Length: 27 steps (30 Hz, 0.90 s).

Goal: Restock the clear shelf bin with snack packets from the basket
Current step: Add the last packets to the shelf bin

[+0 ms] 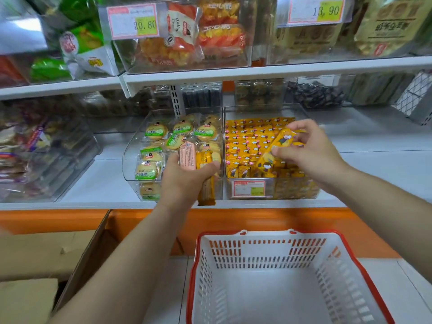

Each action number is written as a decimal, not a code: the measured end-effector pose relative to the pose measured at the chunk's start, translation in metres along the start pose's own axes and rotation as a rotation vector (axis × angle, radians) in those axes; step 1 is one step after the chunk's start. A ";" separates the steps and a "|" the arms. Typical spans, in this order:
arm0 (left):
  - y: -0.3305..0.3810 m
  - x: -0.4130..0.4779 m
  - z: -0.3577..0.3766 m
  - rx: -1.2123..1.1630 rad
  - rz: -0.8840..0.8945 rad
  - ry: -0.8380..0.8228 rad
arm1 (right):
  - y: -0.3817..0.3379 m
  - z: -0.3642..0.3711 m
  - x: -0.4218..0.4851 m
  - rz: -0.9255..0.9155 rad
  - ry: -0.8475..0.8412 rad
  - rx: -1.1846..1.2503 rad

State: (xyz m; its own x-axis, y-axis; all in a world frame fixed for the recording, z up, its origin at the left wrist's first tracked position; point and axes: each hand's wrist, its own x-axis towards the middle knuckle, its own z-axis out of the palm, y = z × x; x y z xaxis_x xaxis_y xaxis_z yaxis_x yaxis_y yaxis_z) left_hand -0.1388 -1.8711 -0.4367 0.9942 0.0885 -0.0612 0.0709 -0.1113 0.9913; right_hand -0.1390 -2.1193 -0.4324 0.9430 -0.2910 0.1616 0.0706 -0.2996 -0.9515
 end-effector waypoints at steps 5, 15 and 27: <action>0.003 0.001 -0.011 -0.028 0.005 -0.027 | 0.006 0.018 0.024 -0.169 -0.151 -0.314; 0.006 0.000 -0.011 -0.062 0.020 -0.086 | 0.001 0.028 0.023 -0.422 -0.309 -0.924; 0.000 -0.007 0.000 0.002 0.079 -0.030 | 0.031 0.019 0.008 -0.572 -0.158 -0.998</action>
State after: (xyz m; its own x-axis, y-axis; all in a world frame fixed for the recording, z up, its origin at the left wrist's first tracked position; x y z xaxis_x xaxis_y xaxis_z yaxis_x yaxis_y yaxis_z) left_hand -0.1454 -1.8718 -0.4359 0.9987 0.0495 0.0137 -0.0078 -0.1187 0.9929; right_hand -0.1235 -2.1139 -0.4652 0.8912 0.2141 0.4000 0.2782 -0.9543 -0.1089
